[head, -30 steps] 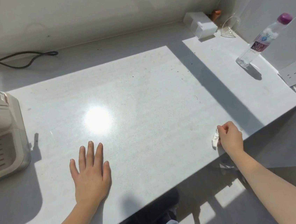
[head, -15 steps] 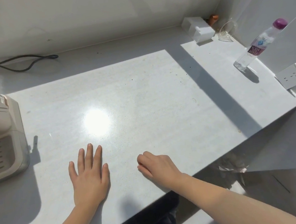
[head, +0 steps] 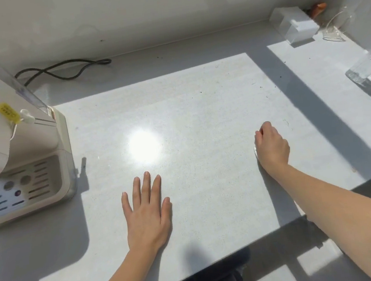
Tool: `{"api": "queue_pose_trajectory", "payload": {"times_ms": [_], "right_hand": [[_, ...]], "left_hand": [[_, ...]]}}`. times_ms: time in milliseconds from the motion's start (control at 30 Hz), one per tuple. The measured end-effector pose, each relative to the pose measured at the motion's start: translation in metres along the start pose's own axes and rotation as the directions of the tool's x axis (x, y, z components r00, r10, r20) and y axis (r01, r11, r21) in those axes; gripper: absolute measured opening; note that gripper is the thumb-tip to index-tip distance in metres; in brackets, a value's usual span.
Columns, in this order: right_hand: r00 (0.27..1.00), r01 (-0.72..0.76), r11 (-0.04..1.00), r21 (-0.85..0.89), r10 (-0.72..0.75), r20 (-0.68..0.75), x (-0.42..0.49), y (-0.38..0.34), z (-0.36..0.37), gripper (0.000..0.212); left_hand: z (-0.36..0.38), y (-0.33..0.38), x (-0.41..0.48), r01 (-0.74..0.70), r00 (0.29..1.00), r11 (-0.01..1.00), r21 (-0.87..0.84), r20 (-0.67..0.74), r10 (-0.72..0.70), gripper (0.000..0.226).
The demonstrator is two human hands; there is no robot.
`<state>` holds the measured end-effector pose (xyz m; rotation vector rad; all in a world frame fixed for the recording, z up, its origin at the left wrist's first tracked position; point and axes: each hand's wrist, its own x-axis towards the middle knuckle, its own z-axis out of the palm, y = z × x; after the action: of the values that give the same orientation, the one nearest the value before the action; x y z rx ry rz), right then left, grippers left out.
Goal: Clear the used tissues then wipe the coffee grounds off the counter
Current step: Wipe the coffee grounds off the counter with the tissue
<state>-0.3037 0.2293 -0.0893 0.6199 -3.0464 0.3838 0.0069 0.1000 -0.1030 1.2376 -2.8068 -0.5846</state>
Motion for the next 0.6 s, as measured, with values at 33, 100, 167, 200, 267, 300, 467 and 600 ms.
{"api": "queue_pose_trajectory", "payload": {"times_ms": [33, 100, 167, 200, 267, 300, 467, 600], "right_hand": [[0.995, 0.095, 0.995, -0.009, -0.095, 0.030, -0.004, -0.030, 0.007, 0.021], [0.948, 0.305, 0.952, 0.005, -0.304, 0.097, -0.028, -0.087, 0.017, 0.022], [0.846, 0.501, 0.863, 0.067, -0.504, 0.175, -0.070, -0.128, 0.025, 0.021], [0.780, 0.584, 0.805, 0.107, -0.592, 0.204, -0.095, -0.140, 0.028, 0.020], [0.670, 0.676, 0.713, 0.186, -0.700, 0.249, -0.141, -0.148, 0.026, 0.015], [0.641, 0.686, 0.695, 0.214, -0.717, 0.275, -0.158, -0.142, 0.023, 0.012], [0.652, 0.660, 0.716, 0.227, -0.697, 0.298, -0.185, -0.053, -0.008, 0.027], [0.881, 0.398, 0.899, 0.185, -0.430, 0.198, -0.166, 0.030, -0.028, 0.023]], "left_hand": [[0.000, -0.001, 0.000, 0.000, 1.000, 1.000, -0.013, -0.009, 0.000, 0.062], [-0.001, -0.002, 0.000, 0.007, 1.000, 0.999, -0.046, -0.029, -0.008, 0.063], [-0.002, -0.001, 0.001, 0.018, 0.999, 0.997, -0.072, -0.050, -0.021, 0.064], [-0.003, 0.000, 0.001, 0.025, 0.998, 0.996, -0.087, -0.058, -0.030, 0.064], [-0.005, -0.001, -0.001, 0.030, 0.997, 0.992, -0.124, -0.063, -0.038, 0.064], [-0.006, -0.002, -0.002, 0.015, 0.998, 0.992, -0.127, -0.057, -0.022, 0.066], [-0.006, -0.010, -0.006, -0.054, 0.994, 0.969, -0.243, -0.103, 0.029, 0.067], [-0.003, -0.009, -0.007, -0.079, 0.992, 0.985, -0.157, -0.107, 0.062, 0.062]]}}
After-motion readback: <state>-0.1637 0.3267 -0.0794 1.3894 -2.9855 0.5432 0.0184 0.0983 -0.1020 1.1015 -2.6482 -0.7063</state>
